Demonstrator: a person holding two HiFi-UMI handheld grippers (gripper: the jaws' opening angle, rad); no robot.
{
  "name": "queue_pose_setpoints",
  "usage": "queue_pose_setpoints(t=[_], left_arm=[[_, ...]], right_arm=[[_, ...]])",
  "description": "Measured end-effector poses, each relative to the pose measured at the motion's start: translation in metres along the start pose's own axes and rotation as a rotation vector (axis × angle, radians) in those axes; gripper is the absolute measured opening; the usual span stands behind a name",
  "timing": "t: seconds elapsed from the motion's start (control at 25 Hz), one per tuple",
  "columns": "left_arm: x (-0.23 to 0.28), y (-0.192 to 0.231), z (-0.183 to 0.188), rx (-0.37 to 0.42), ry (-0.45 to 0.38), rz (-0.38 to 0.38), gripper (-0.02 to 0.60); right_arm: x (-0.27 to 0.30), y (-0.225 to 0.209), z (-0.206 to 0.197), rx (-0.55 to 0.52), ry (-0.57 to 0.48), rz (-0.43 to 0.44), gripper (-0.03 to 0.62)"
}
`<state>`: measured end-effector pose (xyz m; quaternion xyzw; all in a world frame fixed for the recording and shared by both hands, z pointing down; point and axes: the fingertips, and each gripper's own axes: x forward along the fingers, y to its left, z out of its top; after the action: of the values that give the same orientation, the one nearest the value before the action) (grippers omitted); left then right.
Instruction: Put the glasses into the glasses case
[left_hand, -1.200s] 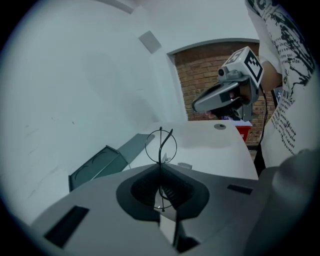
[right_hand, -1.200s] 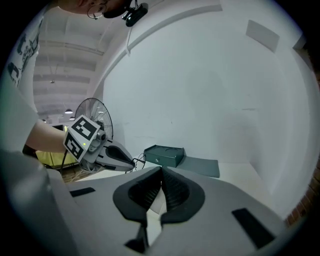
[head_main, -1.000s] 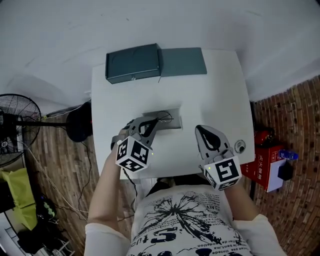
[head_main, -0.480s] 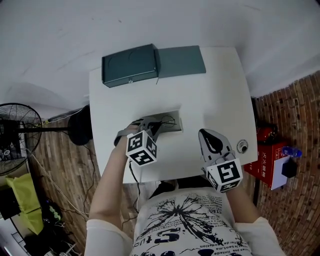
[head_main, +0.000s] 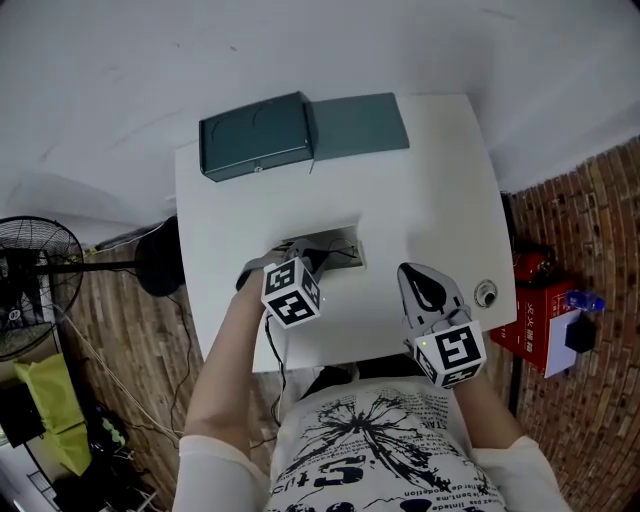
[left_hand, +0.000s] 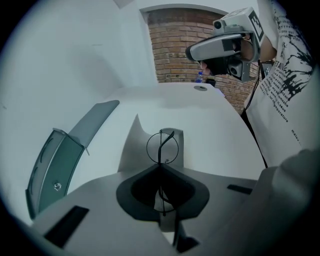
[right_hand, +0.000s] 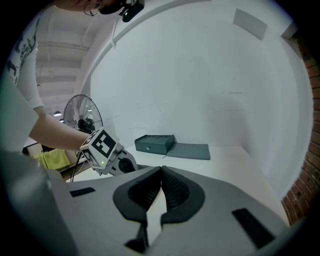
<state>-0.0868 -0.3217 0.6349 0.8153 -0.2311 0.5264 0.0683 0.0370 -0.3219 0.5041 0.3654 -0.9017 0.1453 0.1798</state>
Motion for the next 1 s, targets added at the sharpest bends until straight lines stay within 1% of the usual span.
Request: queue_pose_setpoints(t=[0.16,0.36,0.52,0.64,0.76,0.88,1.0], left_arm=[[0.006,-0.005,-0.002,0.017,0.023,-0.025,0.018],[0.008,-0.008,-0.004,0.019,0.023,-0.041,0.018],[0.008,-0.012,0.001,0.062,0.013,-0.04,0.018],[0.009,-0.012,0.0,0.086,0.003,-0.027,0.02],[0.009,-0.01,-0.001,0.077,-0.007,-0.011,0.025],[0.004,-0.007,0.0,0.077,-0.019,0.016,0.044],[-0.008,0.0,0.009,0.075,-0.063,0.053,0.048]], right_arm=[[-0.001,0.002,-0.005,0.002,0.011,0.001,0.015],[0.0,0.006,-0.008,-0.001,0.019,0.0,0.014],[-0.004,0.004,-0.011,0.0,0.028,-0.013,0.015],[-0.006,0.006,-0.015,0.003,0.037,-0.023,0.015],[-0.008,0.009,-0.017,-0.003,0.045,-0.03,0.015],[-0.012,0.012,-0.018,-0.011,0.048,-0.037,0.015],[-0.014,0.01,-0.014,-0.007,0.036,-0.053,0.015]])
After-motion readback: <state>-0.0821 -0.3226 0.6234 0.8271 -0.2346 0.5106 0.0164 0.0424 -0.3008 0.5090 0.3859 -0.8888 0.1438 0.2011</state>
